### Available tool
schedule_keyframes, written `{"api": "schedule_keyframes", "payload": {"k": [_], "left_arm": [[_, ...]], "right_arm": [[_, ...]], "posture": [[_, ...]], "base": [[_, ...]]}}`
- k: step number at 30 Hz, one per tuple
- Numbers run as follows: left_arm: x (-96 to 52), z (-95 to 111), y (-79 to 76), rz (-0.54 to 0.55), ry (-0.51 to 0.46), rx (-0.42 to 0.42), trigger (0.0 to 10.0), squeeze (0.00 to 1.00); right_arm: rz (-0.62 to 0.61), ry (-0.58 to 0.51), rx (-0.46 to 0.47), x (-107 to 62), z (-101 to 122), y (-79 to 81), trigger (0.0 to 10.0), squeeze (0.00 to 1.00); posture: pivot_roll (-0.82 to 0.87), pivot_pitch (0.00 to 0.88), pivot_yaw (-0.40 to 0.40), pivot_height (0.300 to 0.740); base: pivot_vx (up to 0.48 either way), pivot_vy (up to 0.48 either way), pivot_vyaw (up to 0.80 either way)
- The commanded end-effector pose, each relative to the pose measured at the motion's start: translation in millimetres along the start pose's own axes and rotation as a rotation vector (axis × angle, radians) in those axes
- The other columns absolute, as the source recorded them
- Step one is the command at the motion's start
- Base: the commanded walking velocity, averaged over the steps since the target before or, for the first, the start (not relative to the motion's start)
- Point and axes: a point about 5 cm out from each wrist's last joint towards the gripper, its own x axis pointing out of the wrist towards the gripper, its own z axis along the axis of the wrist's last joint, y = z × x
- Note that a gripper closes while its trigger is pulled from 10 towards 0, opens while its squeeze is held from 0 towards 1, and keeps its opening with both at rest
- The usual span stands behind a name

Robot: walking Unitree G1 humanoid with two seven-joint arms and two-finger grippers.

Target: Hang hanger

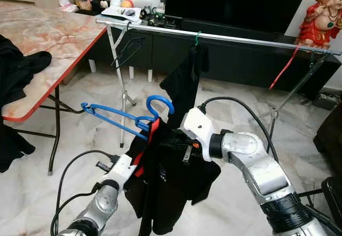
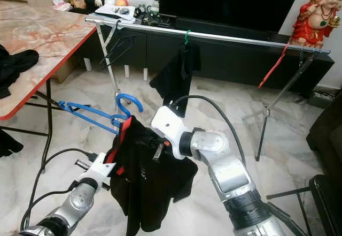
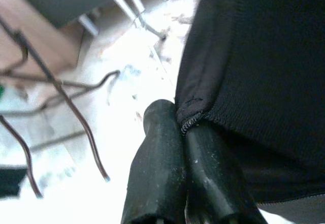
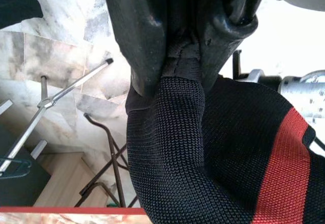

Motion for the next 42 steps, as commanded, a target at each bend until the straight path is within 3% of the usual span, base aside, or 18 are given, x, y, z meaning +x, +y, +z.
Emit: {"api": "schedule_keyframes", "payload": {"k": [1, 7, 10, 11, 12, 22, 27, 33, 37, 42], "left_arm": [[-0.4, -3, 1.7, 0.016, 0.028, -0.09, 0.0, 0.0], [1.6, -4, 7.4, 0.025, 0.06, -0.316, 0.0, 0.0], [2.2, -1, 6.0, -0.021, 0.039, -0.373, 0.0, 0.0], [2.2, -1, 6.0, -0.021, 0.039, -0.373, 0.0, 0.0], [1.8, 0, 4.8, -0.047, 0.032, -0.383, 0.0, 0.0], [-0.6, -5, 5.8, -0.083, 0.037, -0.409, 0.0, 0.0], [-1.9, -9, 9.4, -0.089, 0.046, -0.409, 0.0, 0.0], [-2.2, -10, 10.2, -0.089, 0.048, -0.411, 0.0, 0.0], [-1.7, -8, 9.3, -0.097, 0.043, -0.412, 0.0, 0.0], [-0.9, -7, 10.3, -0.097, 0.04, -0.411, 0.0, 0.0]], "right_arm": [[-0.011, -0.024, -0.032, -4.7, 6, -0.8, 0.0, 0.0], [-0.027, -0.031, -0.028, -10.6, -2, -2.4, 0.0, 0.0], [-0.002, -0.107, -0.024, -25.6, -10, -1.0, 0.0, 0.0], [-0.002, -0.107, -0.024, -25.6, -10, -1.0, 0.0, 0.0], [0.038, -0.123, -0.013, -40.2, -23, 0.4, 0.0, 0.0], [0.141, -0.034, 0.089, -79.4, -74, 7.1, 0.0, 0.0], [0.15, 0.19, 0.019, -100.0, -108, 2.0, 0.0, 0.0], [0.134, 0.284, -0.019, -106.4, -119, -3.4, 0.0, 0.0], [0.116, 0.404, -0.104, -108.4, -132, -7.5, 0.0, 0.0], [0.148, 0.364, -0.101, -104.6, -130, -4.2, 0.0, 0.0]], "posture": [[0.05, 0.087, -0.099, 0.74], [0.05, 0.09, -0.098, 0.74], [0.05, 0.09, -0.098, 0.74], [0.05, 0.09, -0.098, 0.74], [0.05, 0.088, -0.097, 0.74], [0.05, 0.087, -0.086, 0.74], [0.05, 0.086, -0.081, 0.74], [0.05, 0.085, -0.08, 0.74], [0.05, 0.084, -0.081, 0.74], [0.06, 0.086, -0.082, 0.74]], "base": [[0.0, 0.0, 0.0], [0.0, 0.0, 0.0], [0.0, 0.0, 0.0], [0.0, 0.0, 0.0], [0.0, 0.0, 0.0], [0.0, 0.0, 0.0], [0.0, 0.0, 0.0], [0.0, 0.0, 0.0], [0.0, 0.0, 0.0], [0.0, 0.0, 0.0]]}}
